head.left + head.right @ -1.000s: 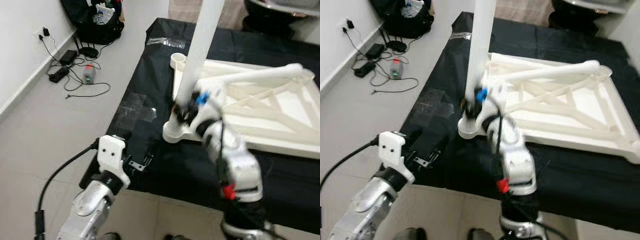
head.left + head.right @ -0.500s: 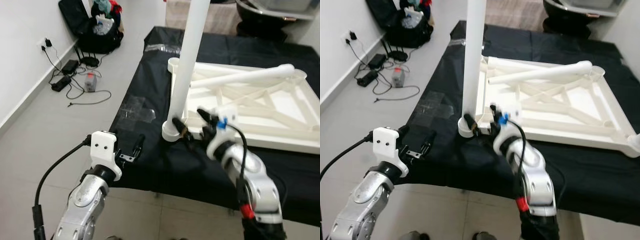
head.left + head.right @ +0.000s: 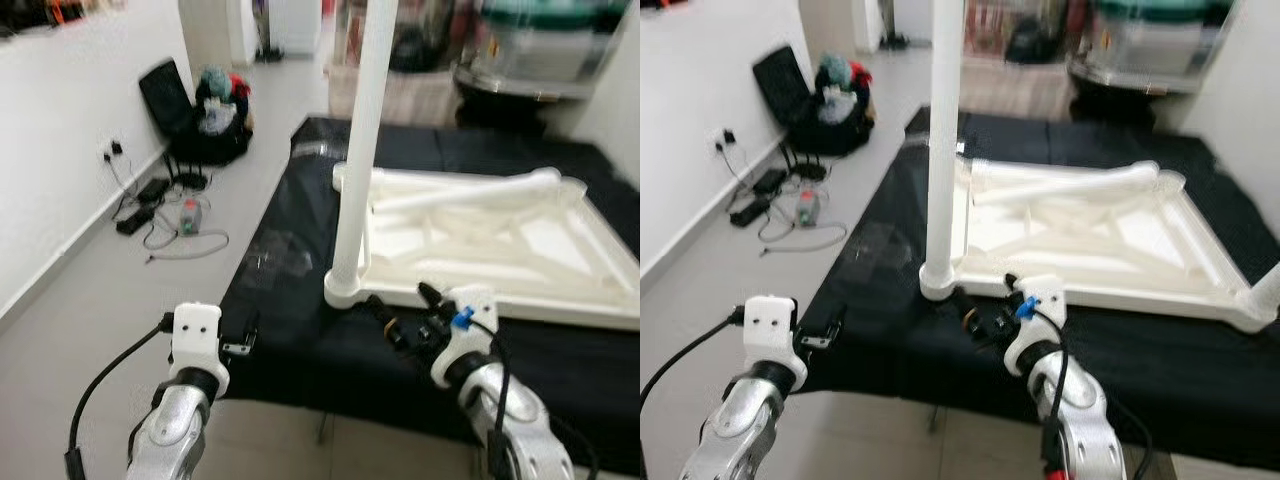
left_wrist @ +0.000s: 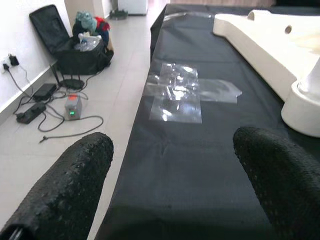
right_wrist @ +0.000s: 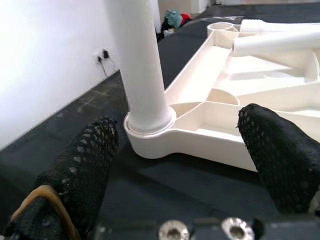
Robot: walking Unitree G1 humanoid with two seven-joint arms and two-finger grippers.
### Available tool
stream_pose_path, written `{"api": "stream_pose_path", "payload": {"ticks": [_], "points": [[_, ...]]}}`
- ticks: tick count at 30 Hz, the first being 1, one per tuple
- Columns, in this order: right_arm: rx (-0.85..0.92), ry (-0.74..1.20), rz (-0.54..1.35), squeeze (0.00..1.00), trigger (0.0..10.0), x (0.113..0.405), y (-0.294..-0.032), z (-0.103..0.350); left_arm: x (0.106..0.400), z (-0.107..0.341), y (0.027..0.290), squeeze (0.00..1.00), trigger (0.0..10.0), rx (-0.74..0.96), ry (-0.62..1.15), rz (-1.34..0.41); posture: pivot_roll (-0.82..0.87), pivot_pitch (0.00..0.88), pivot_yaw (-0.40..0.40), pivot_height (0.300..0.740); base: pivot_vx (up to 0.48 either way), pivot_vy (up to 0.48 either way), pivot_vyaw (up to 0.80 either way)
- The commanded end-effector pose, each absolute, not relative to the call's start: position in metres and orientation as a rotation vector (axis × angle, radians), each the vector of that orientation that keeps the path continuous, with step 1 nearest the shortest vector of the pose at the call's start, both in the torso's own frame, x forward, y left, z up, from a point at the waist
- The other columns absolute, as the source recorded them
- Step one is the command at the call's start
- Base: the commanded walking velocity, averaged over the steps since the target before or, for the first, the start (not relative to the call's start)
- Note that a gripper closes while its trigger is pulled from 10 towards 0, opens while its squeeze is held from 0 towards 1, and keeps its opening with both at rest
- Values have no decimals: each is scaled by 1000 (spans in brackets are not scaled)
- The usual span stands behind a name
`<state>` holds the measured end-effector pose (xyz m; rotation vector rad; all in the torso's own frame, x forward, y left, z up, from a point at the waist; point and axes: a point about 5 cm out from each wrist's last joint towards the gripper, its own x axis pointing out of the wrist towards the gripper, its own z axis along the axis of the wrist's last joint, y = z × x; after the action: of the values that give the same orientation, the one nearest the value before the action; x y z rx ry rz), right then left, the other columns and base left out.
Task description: Building children table
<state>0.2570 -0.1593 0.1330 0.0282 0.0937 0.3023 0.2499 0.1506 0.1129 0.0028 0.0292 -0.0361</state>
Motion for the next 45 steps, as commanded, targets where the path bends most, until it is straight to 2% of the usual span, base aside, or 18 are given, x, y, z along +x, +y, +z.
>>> {"api": "stream_pose_path", "payload": {"ticks": [1, 16, 34, 45], "points": [[23, 85, 236, 0, 10000, 273, -164, 131, 261, 111, 146, 0, 10000, 14, 20, -71, -15, 0, -79, 740, 0, 480, 0], [33, 71, 219, 0, 10000, 287, -160, 136, 276, 117, 143, 0, 10000, 21, -20, -122, -25, 0, -66, 740, 0, 480, 0], [45, 120, 197, 0, 10000, 288, -163, 131, 275, 123, 138, 0, 10000, 36, -53, -159, -28, 21, -55, 740, 0, 480, -800], [52, 125, 192, 0, 10000, 286, -161, 131, 272, 126, 138, 0, 10000, 67, -53, -179, -40, 33, -44, 740, 0, 0, -800]]}}
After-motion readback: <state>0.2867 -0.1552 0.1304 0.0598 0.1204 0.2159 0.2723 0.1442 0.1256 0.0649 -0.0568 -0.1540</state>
